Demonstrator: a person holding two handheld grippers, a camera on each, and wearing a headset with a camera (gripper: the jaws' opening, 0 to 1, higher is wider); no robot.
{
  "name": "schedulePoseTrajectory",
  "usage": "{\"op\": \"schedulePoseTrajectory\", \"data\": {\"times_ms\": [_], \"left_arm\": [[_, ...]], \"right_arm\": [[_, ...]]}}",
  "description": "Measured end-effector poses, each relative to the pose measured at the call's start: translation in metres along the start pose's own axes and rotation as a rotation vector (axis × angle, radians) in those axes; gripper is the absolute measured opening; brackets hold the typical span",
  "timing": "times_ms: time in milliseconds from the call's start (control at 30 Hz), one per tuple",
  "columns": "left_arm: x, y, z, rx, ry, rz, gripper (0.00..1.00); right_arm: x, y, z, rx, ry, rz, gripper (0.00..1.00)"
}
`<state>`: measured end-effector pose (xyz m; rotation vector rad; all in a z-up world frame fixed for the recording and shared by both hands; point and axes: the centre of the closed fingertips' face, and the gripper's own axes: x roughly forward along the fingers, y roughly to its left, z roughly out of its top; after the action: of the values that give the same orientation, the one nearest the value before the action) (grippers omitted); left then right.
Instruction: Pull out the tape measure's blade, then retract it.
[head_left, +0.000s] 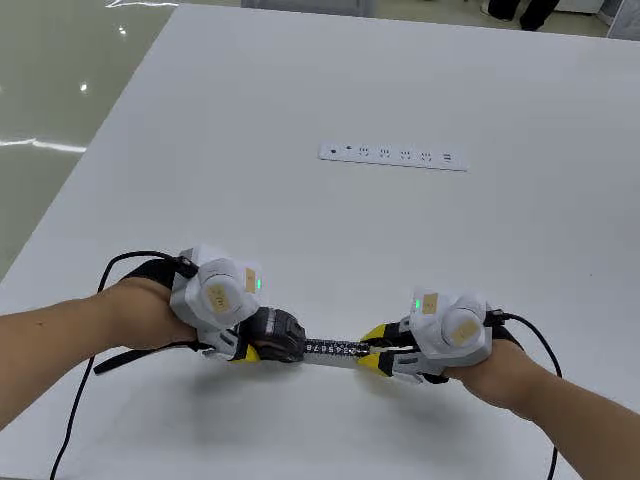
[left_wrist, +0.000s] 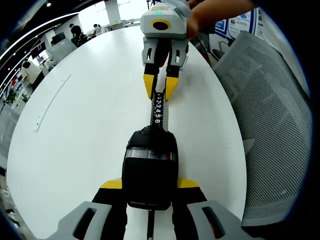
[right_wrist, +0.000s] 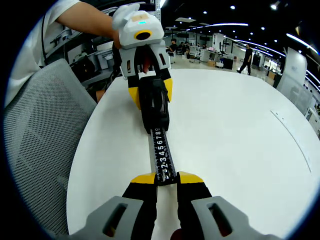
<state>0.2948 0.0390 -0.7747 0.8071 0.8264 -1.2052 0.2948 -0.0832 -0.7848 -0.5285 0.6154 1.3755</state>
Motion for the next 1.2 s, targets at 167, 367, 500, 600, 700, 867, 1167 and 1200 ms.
{"op": "schedulePoseTrajectory", "data": {"times_ms": [167,367,500,600,700,867,1167,1200], "left_arm": [[0.000,0.000,0.001,0.000,0.000,-0.001,0.31],[0.001,0.000,0.001,-0.001,0.000,0.000,0.31],[0.001,-0.001,0.001,-0.001,-0.001,0.000,0.31],[0.001,-0.001,0.001,-0.001,-0.001,0.000,0.31],[0.001,-0.001,0.001,-0.002,-0.001,0.000,0.31],[0.001,-0.001,0.001,-0.003,-0.002,0.001,0.31],[0.001,-0.001,0.001,-0.004,-0.002,-0.001,0.31],[0.001,-0.001,0.002,-0.004,-0.002,-0.002,0.31]], "right_arm": [[-0.004,-0.001,-0.004,0.004,0.004,-0.003,0.10],[-0.007,-0.002,-0.007,0.006,0.008,-0.007,0.10],[-0.009,-0.002,-0.009,0.007,0.010,-0.009,0.10],[-0.010,-0.002,-0.010,0.008,0.012,-0.010,0.10],[-0.012,-0.003,-0.011,0.009,0.013,-0.013,0.10],[-0.014,-0.003,-0.012,0.013,0.014,-0.016,0.10],[-0.016,-0.004,-0.016,0.014,0.020,-0.016,0.10],[-0.017,-0.004,-0.017,0.015,0.021,-0.016,0.10]]}}
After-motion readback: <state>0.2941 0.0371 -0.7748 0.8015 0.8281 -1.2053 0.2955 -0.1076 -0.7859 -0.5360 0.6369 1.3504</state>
